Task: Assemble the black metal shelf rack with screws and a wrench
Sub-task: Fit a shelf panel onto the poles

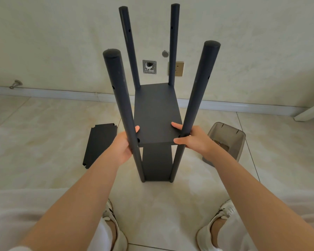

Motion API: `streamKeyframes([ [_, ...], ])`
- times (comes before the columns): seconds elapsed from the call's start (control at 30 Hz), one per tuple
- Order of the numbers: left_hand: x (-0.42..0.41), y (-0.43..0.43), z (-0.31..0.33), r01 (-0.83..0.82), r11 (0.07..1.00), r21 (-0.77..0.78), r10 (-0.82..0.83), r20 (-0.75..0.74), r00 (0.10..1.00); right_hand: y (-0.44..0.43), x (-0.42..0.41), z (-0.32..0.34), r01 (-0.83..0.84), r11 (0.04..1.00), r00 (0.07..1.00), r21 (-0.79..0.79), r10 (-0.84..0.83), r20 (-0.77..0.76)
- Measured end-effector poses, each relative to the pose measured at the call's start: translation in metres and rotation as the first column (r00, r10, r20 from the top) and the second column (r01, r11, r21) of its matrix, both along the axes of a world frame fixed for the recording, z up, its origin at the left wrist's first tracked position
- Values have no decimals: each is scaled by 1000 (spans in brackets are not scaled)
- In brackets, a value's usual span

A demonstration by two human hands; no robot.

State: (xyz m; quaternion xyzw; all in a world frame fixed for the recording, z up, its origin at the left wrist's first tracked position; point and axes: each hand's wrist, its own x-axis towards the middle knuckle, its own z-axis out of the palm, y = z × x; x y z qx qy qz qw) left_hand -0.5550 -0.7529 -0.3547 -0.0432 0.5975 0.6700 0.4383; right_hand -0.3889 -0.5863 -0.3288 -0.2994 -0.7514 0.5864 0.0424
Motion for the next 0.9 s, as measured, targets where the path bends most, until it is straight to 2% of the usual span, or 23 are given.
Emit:
streamKeyframes([
  [0.03,3,-2,-1,-41,999,4,40,27,999,-1,-1,-1,8,1000,1000,14,-8,0],
  [0.13,10,-10,-12,-153,982,-109,145,-77,987,-3,-1,-1,29,999,1000,21,-29,-5],
  [0.23,24,-23,-24,-287,903,-320,250,-154,956,-6,-1,-2,33,999,999,14,-33,-14],
  [0.3,37,-31,-28,-264,860,-437,218,-152,964,-7,-1,-2,40,999,999,10,-40,-20],
  [0.33,44,-31,-28,-175,870,-461,136,-117,984,-7,-1,-2,45,999,999,2,-45,-24],
  [0.4,58,-32,-22,119,913,-390,-112,40,993,-8,-1,-2,66,997,997,-32,-67,-31],
  [0.47,65,-28,-15,315,927,-204,-288,152,945,-8,-2,-3,93,993,995,-66,-95,-36],
  [0.53,70,-18,-10,273,962,-14,-266,176,948,-9,-2,-3,104,991,993,-83,-108,-40],
  [0.63,83,3,-8,93,985,147,-121,194,974,-13,-2,1,106,989,994,-99,-110,-29],
  [0.73,97,22,-7,22,979,201,-67,218,974,-13,-4,19,101,986,994,-130,-94,61],
  [0.8,100,31,-8,-49,975,219,-1,223,975,-8,-3,35,62,993,988,-97,-48,146],
  [0.83,101,34,-8,-59,973,222,12,209,978,-4,-2,43,47,997,988,-56,-38,150],
  [0.9,103,42,-9,-50,977,209,11,185,983,1,-2,56,58,998,996,31,-60,60],
])
